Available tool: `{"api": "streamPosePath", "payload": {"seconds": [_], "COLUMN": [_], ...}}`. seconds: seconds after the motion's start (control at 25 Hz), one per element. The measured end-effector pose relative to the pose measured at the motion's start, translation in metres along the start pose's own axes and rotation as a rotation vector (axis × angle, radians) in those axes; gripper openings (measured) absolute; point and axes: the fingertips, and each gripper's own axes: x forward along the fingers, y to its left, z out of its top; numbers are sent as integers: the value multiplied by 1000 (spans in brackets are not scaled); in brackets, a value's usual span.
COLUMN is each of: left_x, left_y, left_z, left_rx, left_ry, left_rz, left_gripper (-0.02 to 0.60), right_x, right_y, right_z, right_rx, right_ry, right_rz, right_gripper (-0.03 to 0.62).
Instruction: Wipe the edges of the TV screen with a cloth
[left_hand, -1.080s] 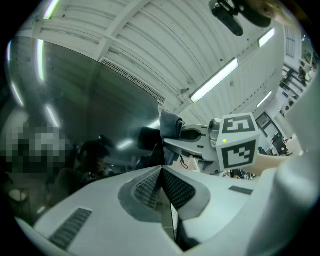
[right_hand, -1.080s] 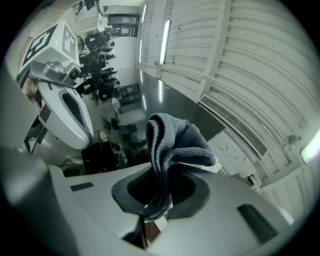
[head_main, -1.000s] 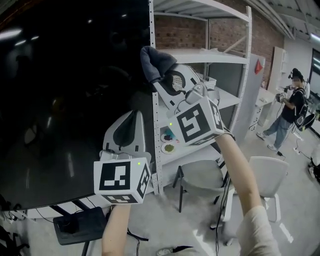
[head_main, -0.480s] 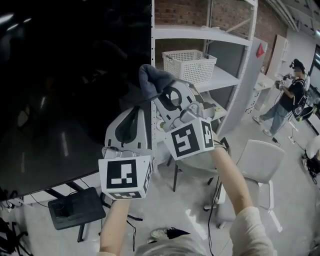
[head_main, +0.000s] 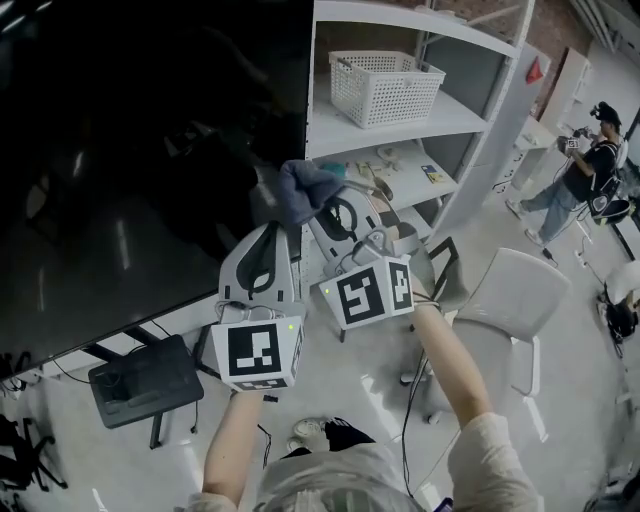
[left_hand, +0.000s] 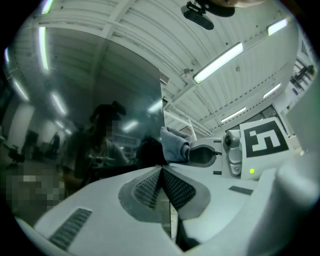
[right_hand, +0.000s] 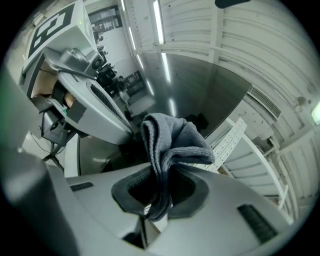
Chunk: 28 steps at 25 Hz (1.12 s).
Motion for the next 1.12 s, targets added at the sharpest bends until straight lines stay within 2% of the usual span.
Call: {"api": "streamPosePath", "payload": {"seconds": [0.16,0.36,0.52,0.68,0.8,1.0,1.12], "left_x": [-9,-22,-33,-35,-37,-46,-50], "left_y": [0,1,2,-2,-2,12,15], "left_z": [-38,-74,-113,-136,-146,-162,-167], "left_rx": [-18,-41,-88,-78,-79,-98,-106], "left_ry": [44,43,106,156,179,219,232], "left_rz": [11,21,26,22,18,48,53], "left_gripper": [14,14,14,14,14,14,14], "right_x": [-4,-6,-7,-7,-10,-10,-13], "right_y": [37,84,126,157,175,180,191], "right_z": [-27,-60,-87,-112,-131,-137,-142], "right_rx": [35,122,135,171,257,456,508], "right_ry": [36,64,119,171,197,211,239], "right_rz": [39,83,112,145,154,88,70], "right_gripper": [49,49,49,49,49,49,49]}}
